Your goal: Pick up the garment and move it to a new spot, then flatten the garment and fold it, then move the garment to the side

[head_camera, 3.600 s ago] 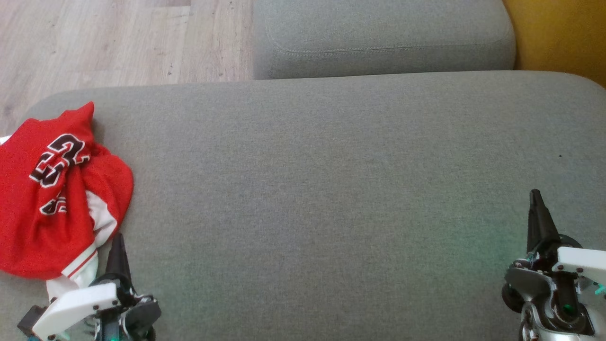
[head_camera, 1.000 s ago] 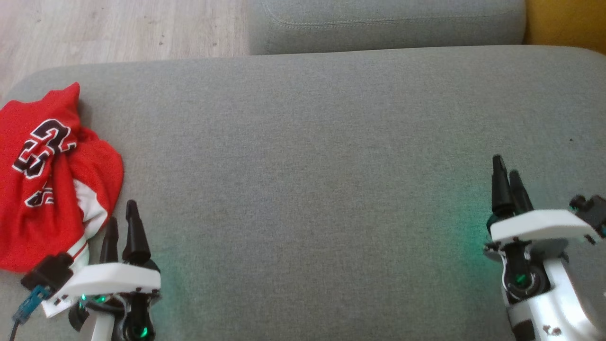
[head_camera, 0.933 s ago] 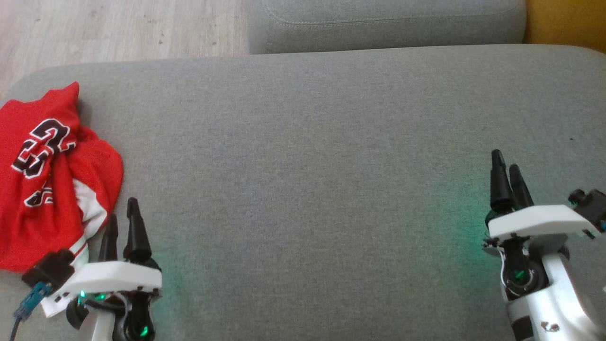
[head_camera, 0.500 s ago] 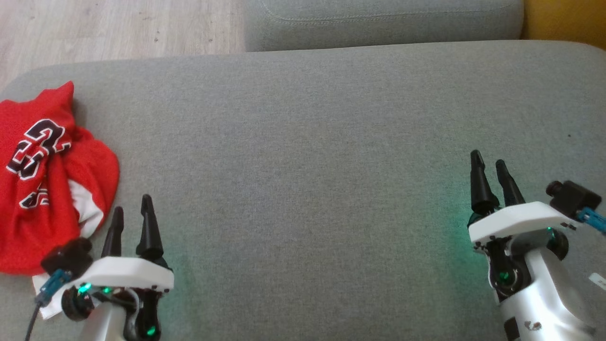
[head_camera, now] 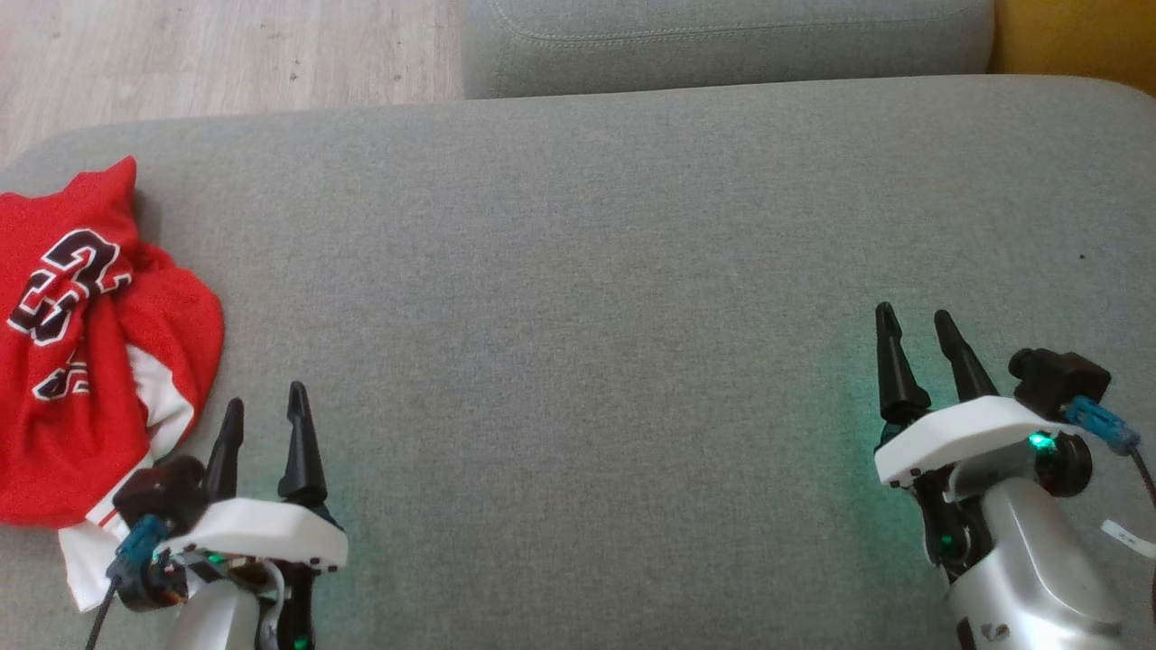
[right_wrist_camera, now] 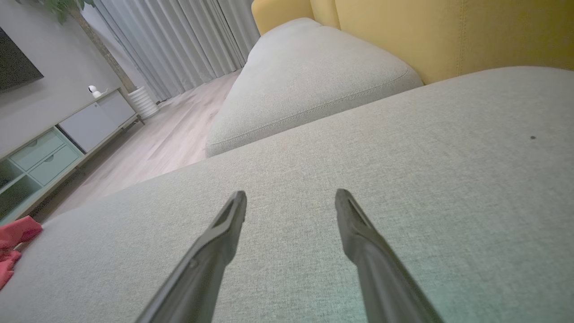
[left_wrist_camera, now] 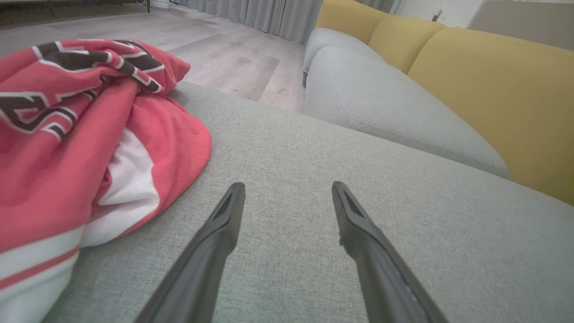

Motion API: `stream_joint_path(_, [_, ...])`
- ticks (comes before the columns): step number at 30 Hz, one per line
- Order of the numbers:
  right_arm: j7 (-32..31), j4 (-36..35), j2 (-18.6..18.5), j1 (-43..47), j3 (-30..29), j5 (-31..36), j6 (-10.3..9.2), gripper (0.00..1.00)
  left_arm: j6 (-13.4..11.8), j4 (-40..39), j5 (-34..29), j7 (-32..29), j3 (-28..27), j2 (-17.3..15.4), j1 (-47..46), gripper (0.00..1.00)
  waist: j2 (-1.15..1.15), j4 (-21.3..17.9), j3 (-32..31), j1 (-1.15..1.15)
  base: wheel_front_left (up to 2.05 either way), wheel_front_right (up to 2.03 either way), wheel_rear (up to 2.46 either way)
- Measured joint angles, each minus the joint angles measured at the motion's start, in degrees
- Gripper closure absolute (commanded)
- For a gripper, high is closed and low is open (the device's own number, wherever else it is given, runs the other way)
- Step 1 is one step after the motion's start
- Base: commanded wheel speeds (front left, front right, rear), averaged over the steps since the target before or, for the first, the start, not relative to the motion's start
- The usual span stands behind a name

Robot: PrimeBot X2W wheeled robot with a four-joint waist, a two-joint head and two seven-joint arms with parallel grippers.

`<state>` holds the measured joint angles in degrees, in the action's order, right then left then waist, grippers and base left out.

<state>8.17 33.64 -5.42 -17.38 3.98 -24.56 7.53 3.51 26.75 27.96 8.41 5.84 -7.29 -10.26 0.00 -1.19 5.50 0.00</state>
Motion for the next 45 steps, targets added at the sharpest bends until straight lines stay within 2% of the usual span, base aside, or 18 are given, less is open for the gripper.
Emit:
stream_joint_path(21, [3.6,2.4,1.5,0.0,-3.1,18.7,0.0,0.0,-2.3,2.1,-13.0,3.3,-0.2,0.8,0.1,0.0,0.0,-0.4,-0.2,0.0,0.0,0.0,0.0])
stream_joint_path(35, [5.6,3.9,2.3,0.0,-5.8,27.3,0.0,0.0,-2.5,2.7,-21.8,5.6,-2.2,2.2,0.2,0.0,0.0,0.0,0.0,0.0,0.0,0.0,0.0])
stream_joint_path(40, [6.1,3.7,2.3,-0.6,-5.1,28.3,0.0,0.0,-2.5,2.7,-23.0,5.9,-2.9,2.6,0.1,0.0,0.0,1.5,0.5,0.0,0.0,0.0,0.0])
stream_joint_path(45, [6.2,2.9,2.2,-1.3,-1.8,27.5,0.0,0.0,-2.5,3.0,-22.9,5.9,-4.1,3.4,0.1,0.0,0.0,5.4,1.1,0.0,0.0,0.0,0.0])
